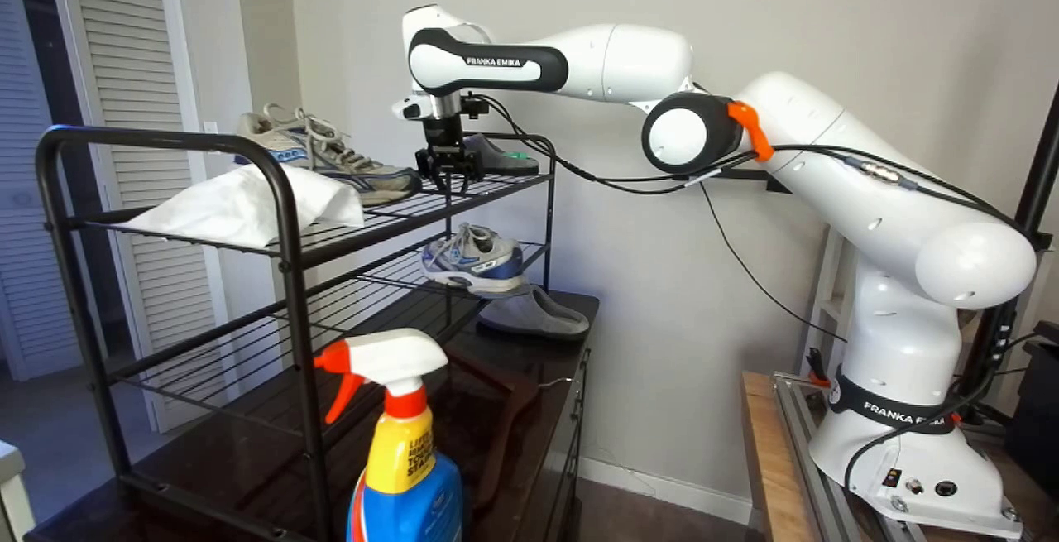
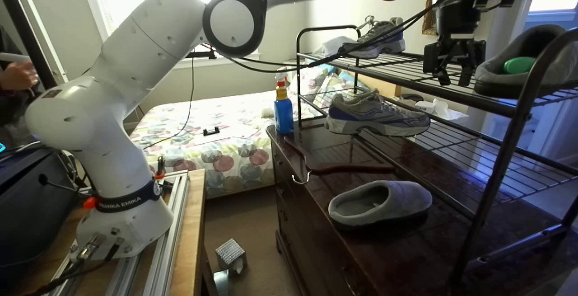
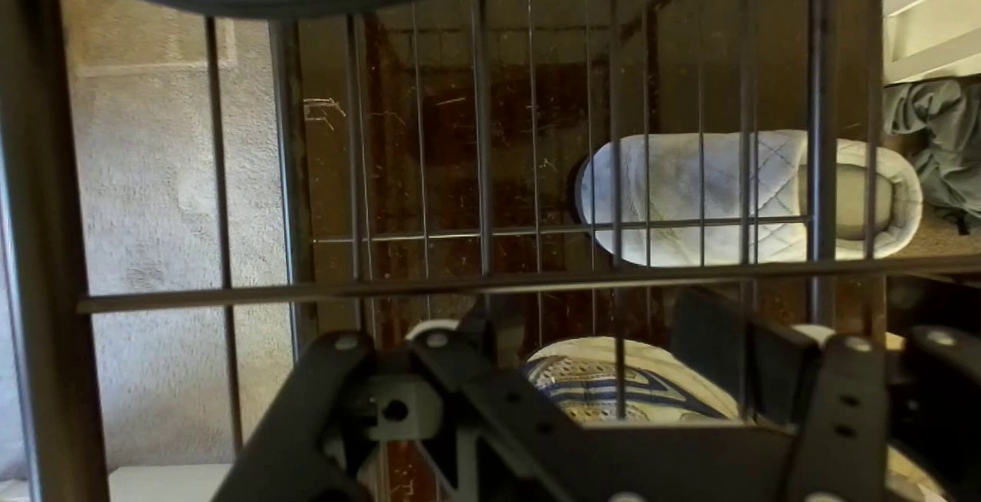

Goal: Move the shoe rack backwards.

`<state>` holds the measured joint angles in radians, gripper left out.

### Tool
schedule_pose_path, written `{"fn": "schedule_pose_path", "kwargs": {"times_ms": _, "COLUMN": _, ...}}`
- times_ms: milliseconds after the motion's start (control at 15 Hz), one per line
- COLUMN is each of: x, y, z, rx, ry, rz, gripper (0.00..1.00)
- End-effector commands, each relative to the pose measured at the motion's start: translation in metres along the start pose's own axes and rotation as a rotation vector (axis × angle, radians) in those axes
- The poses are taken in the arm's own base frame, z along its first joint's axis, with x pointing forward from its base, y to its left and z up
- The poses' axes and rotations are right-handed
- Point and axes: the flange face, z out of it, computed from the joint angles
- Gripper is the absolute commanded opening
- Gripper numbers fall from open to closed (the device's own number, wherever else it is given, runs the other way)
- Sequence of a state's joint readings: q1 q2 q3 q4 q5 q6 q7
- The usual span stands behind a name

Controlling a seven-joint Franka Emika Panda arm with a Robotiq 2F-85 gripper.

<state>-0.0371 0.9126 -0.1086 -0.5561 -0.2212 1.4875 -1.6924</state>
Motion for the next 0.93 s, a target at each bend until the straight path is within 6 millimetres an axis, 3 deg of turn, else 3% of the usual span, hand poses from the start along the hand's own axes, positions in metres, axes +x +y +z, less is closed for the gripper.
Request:
{"fn": "schedule_pose_path", "kwargs": {"times_ms": 0, "x": 0.004, "y": -0.001, "z": -0.030, "rx": -0.048, "ry": -0.057, "rz": -0.076, "gripper": 0.30}}
{"fn": "schedule_pose_path", "kwargs": {"times_ms": 400, "x": 0.007, "y": -0.002, "z": -0.030, "rx": -0.048, "ry": -0.041, "rz": -0.076, "gripper": 0.30}}
{"fn": "schedule_pose_path", "kwargs": {"times_ms": 467, "x": 0.002, "y": 0.002, "z": 0.000, "rx": -0.009, "ry": -0.006, "rz": -0.010, "gripper": 0.55}}
{"fn": "schedule_pose_path", "kwargs": {"times_ms": 867, "x": 0.002, "y": 0.002, "z": 0.000, "rx": -0.009, "ry": -0.006, "rz": -0.011, "gripper": 0.55}}
